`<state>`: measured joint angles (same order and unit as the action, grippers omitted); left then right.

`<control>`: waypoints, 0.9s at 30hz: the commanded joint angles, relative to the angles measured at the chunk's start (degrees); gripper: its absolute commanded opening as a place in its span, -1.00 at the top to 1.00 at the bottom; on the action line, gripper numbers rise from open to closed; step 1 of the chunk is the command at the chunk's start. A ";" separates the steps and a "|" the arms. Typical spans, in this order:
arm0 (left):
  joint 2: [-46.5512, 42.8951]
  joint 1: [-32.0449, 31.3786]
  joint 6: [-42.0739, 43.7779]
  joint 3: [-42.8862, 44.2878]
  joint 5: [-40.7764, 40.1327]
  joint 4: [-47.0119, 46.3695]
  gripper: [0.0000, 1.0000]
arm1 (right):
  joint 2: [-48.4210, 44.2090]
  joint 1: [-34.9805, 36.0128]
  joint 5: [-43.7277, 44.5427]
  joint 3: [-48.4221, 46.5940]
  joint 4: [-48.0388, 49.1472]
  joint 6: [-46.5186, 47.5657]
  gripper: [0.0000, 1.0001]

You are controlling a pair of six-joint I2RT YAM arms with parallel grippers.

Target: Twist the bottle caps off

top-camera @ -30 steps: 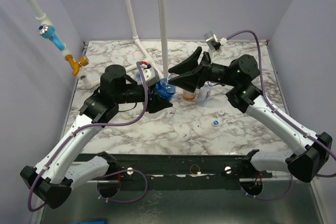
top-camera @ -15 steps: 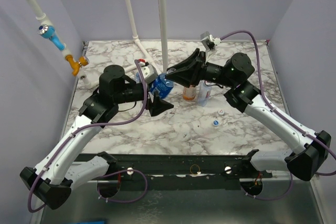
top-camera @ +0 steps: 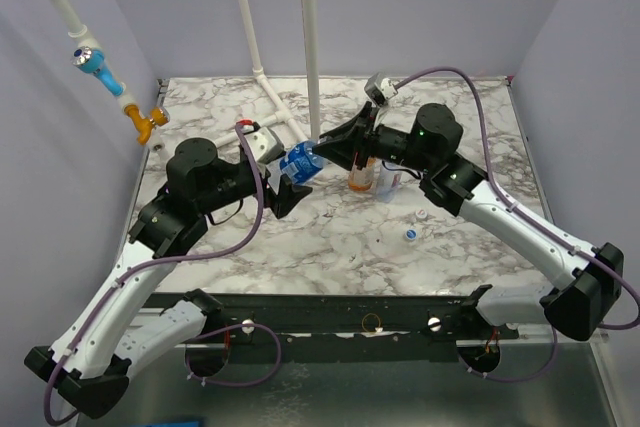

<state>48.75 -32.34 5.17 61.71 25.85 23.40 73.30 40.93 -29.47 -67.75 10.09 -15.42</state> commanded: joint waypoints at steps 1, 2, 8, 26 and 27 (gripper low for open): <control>-2.48 -0.42 2.76 1.21 -1.51 3.35 -0.98 | 3.01 -1.28 8.75 1.05 -4.21 5.45 0.91; -2.81 -0.37 3.11 0.48 -0.13 4.00 -0.98 | 3.15 -1.27 8.40 0.76 -4.16 5.29 0.91; -3.43 -0.39 1.97 0.74 -1.71 4.36 -0.98 | 4.31 -1.20 6.94 -1.54 -6.21 6.41 0.91; -2.61 0.03 0.69 6.03 -3.60 5.82 -0.96 | 22.02 4.42 23.12 -20.20 -30.20 18.09 0.91; -2.56 0.07 0.80 6.05 -3.38 5.88 -0.96 | 22.55 4.94 23.77 -20.23 -29.97 18.26 0.92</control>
<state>46.15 -32.47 6.24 65.30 21.39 27.51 93.82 44.03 -10.98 -85.93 -17.50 0.36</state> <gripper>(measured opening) 0.986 0.351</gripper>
